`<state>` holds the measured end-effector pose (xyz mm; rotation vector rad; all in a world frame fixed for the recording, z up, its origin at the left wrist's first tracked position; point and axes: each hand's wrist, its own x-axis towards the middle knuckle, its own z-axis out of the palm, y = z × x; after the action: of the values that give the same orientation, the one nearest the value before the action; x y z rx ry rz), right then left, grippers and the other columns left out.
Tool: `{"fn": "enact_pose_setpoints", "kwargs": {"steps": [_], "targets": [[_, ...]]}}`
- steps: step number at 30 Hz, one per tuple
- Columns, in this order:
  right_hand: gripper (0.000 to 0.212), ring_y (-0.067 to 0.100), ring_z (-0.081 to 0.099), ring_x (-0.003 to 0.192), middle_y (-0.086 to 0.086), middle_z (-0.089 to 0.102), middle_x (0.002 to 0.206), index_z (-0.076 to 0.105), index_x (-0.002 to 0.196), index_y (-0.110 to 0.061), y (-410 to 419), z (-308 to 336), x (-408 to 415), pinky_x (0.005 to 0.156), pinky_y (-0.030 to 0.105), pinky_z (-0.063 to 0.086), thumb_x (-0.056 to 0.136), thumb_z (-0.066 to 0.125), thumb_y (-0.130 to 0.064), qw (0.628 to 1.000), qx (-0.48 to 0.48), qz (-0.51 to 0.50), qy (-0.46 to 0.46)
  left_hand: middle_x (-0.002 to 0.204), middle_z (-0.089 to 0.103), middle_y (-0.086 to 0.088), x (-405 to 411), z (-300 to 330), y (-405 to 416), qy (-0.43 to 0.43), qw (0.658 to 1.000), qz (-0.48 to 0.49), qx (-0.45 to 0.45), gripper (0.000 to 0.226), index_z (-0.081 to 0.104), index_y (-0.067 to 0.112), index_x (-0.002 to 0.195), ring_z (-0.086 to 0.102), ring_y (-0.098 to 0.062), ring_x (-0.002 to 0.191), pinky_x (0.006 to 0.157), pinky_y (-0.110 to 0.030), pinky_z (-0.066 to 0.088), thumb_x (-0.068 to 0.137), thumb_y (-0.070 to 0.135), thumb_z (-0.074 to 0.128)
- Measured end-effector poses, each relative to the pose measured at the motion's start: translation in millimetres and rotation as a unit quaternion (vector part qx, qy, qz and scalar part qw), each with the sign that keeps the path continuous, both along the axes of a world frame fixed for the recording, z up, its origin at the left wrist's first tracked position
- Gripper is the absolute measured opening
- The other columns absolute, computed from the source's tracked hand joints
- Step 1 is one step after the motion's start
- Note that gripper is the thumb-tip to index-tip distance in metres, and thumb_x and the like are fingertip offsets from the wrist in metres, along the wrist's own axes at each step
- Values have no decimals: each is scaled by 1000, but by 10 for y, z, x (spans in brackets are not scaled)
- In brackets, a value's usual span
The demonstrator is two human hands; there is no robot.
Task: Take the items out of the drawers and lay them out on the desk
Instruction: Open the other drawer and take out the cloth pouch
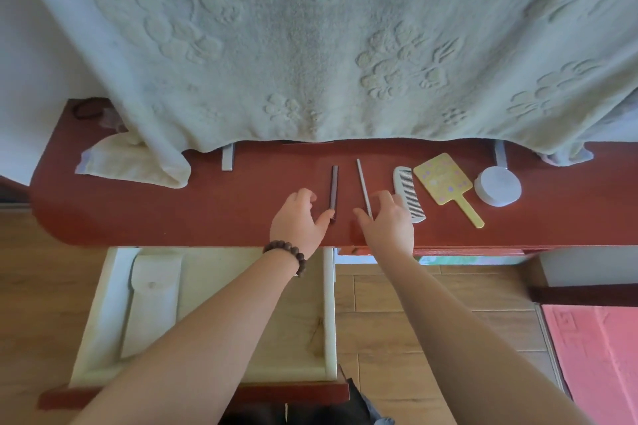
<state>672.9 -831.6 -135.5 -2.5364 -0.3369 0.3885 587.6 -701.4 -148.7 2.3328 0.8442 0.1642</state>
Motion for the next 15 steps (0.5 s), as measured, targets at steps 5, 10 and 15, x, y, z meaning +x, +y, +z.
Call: {"fn": "enact_pose_setpoints", "kwargs": {"steps": [5,10,15], "targets": [[39,25,53,102,3,50,115,55,117,-15,87,78,-292,73,29,42,84,67,-32,998,44,32,-27,110,63,-1,-472,63,211,-58,998,11,11,36,59,14,113,61,-14,101,78,-26,50,86,38,65],[33,18,53,102,-1,52,112,58,113,-17,397,175,-850,75,28,44,85,68,-30,992,92,88,-28,110,62,1,-1150,139,512,-77,995,64,9,30,60,14,112,59,-13,103,81,-27,50,87,30,65],[35,17,50,107,-2,51,115,56,118,-18,861,1,-1628,84,25,41,86,65,-28,979,90,181,17,114,60,2,-2044,2,999,-23,989,146,-11,29,57,16,115,57,-15,109,89,-30,47,88,28,61]]}}
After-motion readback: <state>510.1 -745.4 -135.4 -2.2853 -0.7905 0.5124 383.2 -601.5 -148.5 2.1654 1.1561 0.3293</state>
